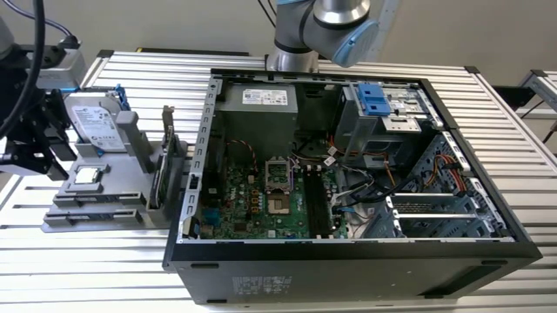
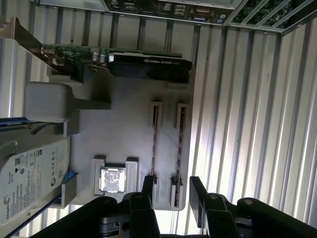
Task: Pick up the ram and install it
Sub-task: 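Pick up the ram and move it above insertion slot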
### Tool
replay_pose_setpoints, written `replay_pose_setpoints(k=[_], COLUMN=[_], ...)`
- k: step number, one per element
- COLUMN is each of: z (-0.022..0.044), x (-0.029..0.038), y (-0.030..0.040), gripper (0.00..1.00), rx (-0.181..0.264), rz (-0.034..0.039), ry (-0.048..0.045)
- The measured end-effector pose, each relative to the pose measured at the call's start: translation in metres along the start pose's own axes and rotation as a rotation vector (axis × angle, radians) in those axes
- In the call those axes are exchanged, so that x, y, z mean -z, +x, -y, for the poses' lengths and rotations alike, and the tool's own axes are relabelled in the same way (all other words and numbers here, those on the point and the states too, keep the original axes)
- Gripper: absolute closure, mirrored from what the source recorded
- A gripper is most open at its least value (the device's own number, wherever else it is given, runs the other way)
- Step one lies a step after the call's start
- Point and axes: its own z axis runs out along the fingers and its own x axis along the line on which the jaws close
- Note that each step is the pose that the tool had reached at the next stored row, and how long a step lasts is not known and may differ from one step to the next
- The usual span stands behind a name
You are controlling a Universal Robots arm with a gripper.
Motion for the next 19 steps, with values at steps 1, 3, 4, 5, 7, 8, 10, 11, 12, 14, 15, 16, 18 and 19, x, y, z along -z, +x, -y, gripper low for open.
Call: replay_pose_setpoints(k=[1,3,4,5,7,8,10,11,12,14,15,16,18,19], z=[0.0,0.0,0.0,0.0,0.0,0.0,0.0,0.0,0.0001,0.0002,0.0001,0.0002,0.0002,0.0003], x=[-0.0003,-0.0011,-0.0017,-0.0023,-0.0036,-0.0041,-0.005,-0.0054,-0.0058,-0.0065,-0.0068,-0.0071,-0.0078,-0.008], y=[0.0,0.0,0.0,0.0,0.0,0.0001,0.0001,0.0001,0.0,-0.0004,-0.0009,-0.0013,-0.0019,-0.0021], gripper=[0.0,0.0,0.0,0.0,0.0,0.0,0.0,0.0,0.0,0.0,0.0,0.0,0.0,0.0], rx=[0.0,0.0,0.0,0.0,0.0,0.0,0.0,0.0,0.0,0.0,0.0,0.0,0.0,0.0], rz=[0.0,-0.0001,-0.0001,-0.0001,0.0,0.0,0.0,0.0001,0.0001,0.0,0.0,-0.0001,-0.0001,0.0], ry=[0.0,-0.0001,-0.0002,-0.0001,-0.0001,0.0,0.0001,0.0001,0.0001,0.0,0.0,0.0,-0.0001,0.0001])
